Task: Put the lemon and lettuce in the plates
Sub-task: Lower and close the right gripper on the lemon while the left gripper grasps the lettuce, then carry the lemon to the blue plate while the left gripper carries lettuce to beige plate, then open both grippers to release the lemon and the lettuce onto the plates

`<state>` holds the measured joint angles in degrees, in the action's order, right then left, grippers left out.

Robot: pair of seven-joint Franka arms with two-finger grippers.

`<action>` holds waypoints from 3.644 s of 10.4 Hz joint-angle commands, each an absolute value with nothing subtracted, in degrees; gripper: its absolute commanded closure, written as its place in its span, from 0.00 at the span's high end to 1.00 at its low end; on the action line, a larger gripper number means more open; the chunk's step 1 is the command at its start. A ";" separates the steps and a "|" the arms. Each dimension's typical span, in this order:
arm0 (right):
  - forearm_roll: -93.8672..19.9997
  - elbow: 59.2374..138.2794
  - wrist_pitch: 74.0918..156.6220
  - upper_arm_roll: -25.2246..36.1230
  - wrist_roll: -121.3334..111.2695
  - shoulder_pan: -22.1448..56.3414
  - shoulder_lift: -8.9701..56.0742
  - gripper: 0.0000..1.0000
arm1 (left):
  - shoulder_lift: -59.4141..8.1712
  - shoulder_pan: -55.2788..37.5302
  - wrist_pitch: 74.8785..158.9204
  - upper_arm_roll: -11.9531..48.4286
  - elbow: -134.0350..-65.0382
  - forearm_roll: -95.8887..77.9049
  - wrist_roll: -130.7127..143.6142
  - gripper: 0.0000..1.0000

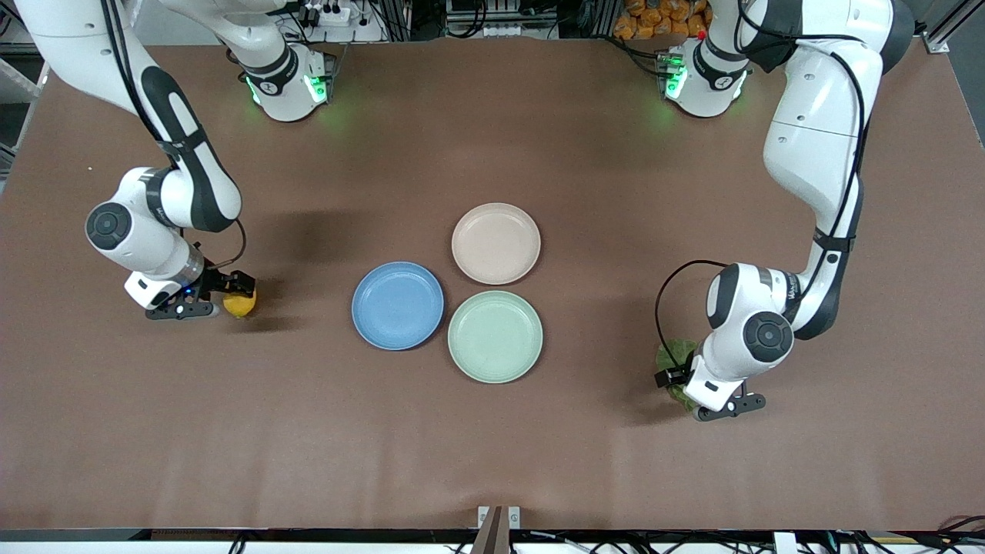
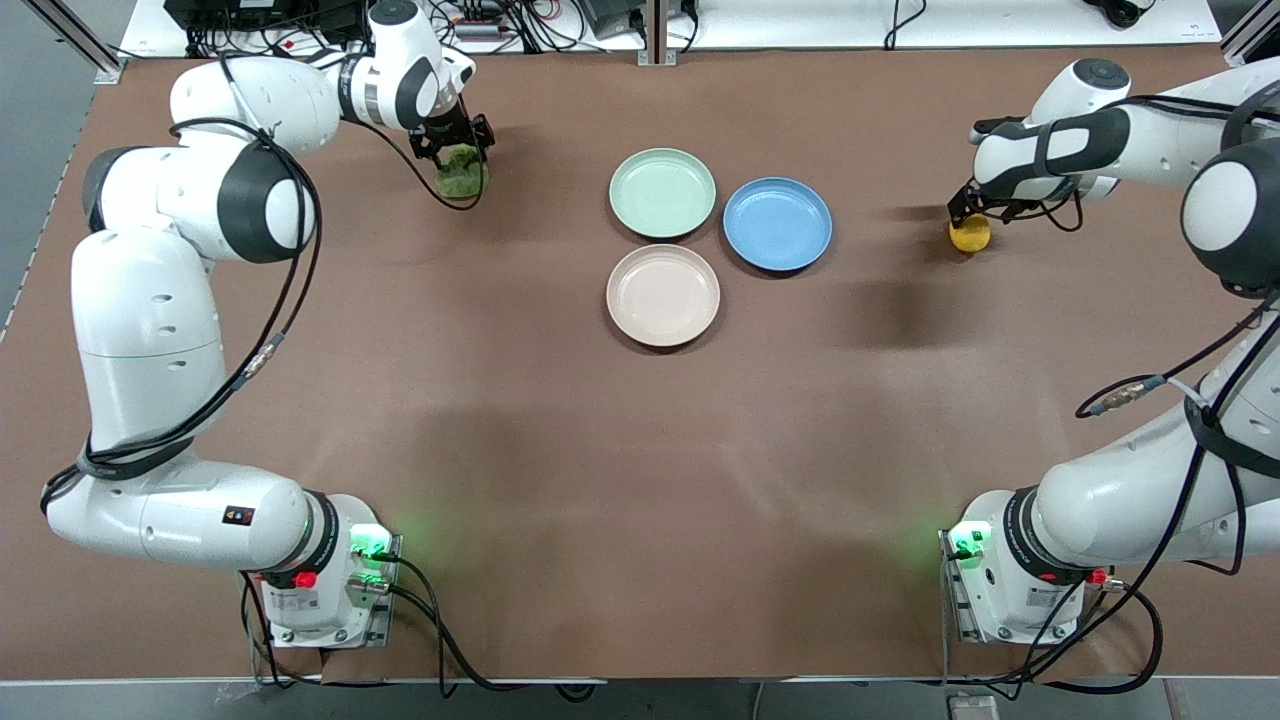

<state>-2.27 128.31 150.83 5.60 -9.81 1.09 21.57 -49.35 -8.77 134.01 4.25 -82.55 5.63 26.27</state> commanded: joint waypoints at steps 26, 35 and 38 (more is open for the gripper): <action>-1.67 110.41 145.55 -8.09 15.96 11.23 28.99 0.00 | -29.00 -20.54 131.75 18.45 -103.10 8.35 67.02 0.00; 8.00 105.29 145.81 -10.63 38.05 16.26 37.44 0.00 | -29.71 -32.96 131.75 18.90 -104.24 8.35 83.32 0.06; 10.18 105.38 145.81 -11.16 40.33 16.70 37.88 0.20 | -30.76 -34.19 131.75 18.72 -103.89 8.61 84.98 1.00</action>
